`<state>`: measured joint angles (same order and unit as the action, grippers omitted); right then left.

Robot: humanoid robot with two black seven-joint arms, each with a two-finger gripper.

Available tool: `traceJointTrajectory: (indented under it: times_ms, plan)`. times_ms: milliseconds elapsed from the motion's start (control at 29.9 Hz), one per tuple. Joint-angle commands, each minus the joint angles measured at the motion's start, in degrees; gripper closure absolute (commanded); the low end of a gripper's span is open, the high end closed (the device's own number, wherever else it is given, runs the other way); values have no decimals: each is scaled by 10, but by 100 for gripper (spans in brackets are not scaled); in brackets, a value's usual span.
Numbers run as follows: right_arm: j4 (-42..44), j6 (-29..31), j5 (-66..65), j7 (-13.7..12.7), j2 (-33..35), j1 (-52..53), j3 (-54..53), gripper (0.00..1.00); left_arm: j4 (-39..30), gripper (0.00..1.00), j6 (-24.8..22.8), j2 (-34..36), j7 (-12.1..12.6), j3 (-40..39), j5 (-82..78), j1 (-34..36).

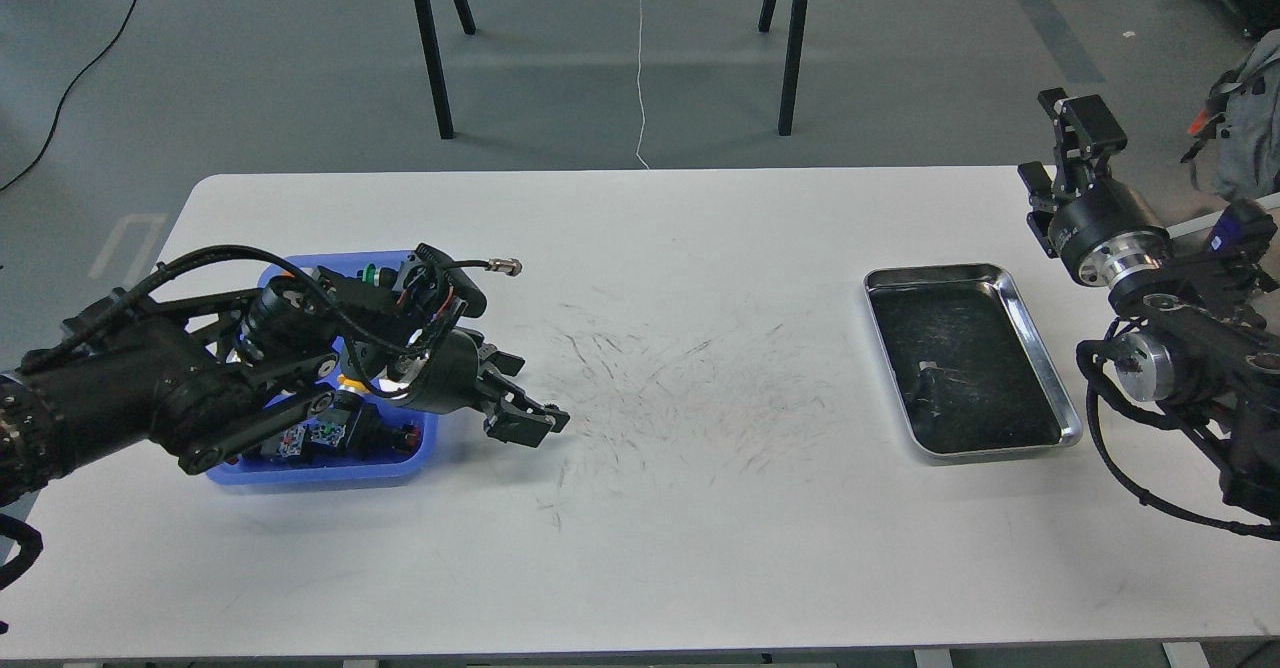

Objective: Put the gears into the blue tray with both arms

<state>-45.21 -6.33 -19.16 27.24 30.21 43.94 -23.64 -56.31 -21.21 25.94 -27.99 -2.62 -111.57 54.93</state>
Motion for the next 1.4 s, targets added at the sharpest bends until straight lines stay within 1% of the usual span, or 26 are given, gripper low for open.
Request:
traceJointTrajectory:
  times_ms: [0,134,167,201,334,568,802,970,1037,1103,1170,1204,1371]
  plan:
    - [-1,-10,0,1,-1,-1,5,7,8,0,-2,3,0,4,12,-4]
    - [0,-12,-1,1,-1,-7,4,7,1,1,2,9,0,24,11,-5]
    - [0,-12,-2,1,-2,-7,4,7,1,3,9,15,0,24,11,-7]
    - [1,-12,-2,1,-2,-7,4,7,-1,8,19,15,0,24,10,-6]
    - [1,-16,-3,1,-3,-9,5,7,-40,15,55,17,0,36,5,-5]
    - [2,-19,-5,1,-6,-12,9,6,-36,15,118,22,0,39,-36,-3]
    - [4,-19,-6,2,-10,-11,10,6,-25,16,132,16,0,43,-88,-4]
    - [7,-19,-6,2,-10,-12,11,6,-15,16,165,-4,0,47,-110,-11]
    - [7,-19,-6,1,-10,-12,11,5,-5,16,168,-5,0,47,-110,-16]
    - [7,-19,-7,2,-10,-12,11,5,-2,18,175,-6,0,48,-111,-18]
    - [8,-19,-8,2,-10,-12,11,5,1,24,186,-7,0,57,-114,-18]
    - [10,-18,-9,1,-10,-12,12,5,1,25,190,-7,0,61,-117,-18]
    - [15,-18,-10,1,-14,-12,12,5,17,31,193,-6,0,67,-124,-21]
